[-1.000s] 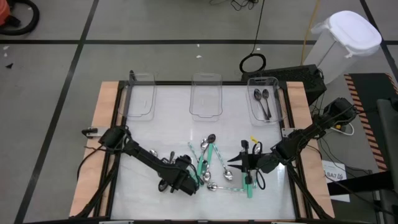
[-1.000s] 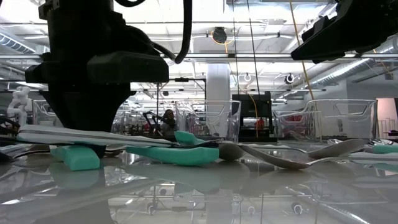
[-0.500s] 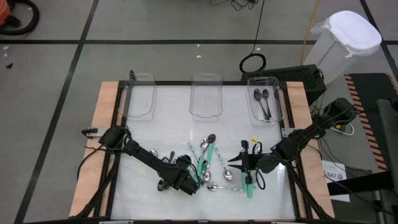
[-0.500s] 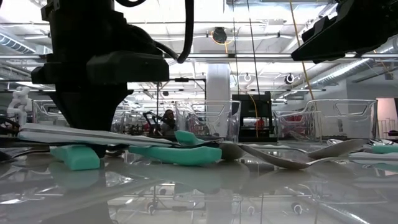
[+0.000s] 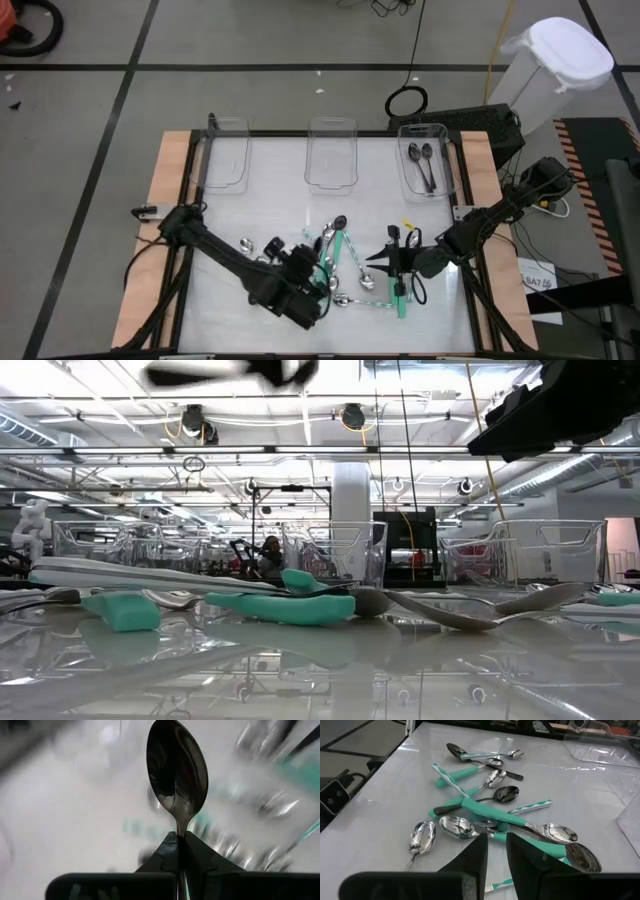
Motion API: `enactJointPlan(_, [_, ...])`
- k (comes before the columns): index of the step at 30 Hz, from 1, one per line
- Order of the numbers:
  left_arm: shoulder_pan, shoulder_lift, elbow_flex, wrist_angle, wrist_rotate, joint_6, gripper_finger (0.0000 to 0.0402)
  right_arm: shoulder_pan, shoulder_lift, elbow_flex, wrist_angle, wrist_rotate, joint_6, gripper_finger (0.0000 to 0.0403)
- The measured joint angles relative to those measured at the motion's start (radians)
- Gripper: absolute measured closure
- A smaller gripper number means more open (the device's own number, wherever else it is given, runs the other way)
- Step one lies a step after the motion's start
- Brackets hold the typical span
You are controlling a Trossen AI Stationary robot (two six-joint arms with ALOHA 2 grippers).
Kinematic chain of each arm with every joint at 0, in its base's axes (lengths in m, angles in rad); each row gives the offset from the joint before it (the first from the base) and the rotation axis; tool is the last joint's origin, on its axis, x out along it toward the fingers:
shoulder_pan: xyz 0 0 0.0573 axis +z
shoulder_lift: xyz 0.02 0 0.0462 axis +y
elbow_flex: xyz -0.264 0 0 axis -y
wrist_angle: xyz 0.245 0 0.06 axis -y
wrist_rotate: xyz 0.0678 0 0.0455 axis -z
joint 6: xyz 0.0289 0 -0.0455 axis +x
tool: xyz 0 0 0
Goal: Sort silverware by color (type)
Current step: Put the black spoon into the right transparent bin
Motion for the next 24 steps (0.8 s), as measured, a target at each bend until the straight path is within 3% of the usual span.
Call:
enactJointPlan(5, [-0.023, 0.0, 0.124, 0.086, -0.258, 0.234, 0.0394, 0.0, 0.019, 0.0, 0.123, 0.027, -0.002, 0.0335])
enactJointPlan(9, [-0.014, -0.001, 0.14, 0.206, -0.383, 0.392, 0.0394, 0.0, 0.067, 0.0, 0.277, 0.039, -0.012, 0.0335])
enactJointPlan(18, [0.039, 0.006, 0.139, 0.395, -0.435, 0.497, 0.0394, 0.0, 0.162, 0.0, 0.523, 0.183, -0.114, 0.0322])
enactJointPlan(24, [0.041, 0.006, 0.139, 0.591, -0.43, 0.652, 0.0395, 0.0, 0.168, 0.002, 0.642, 0.179, -0.212, 0.0281])
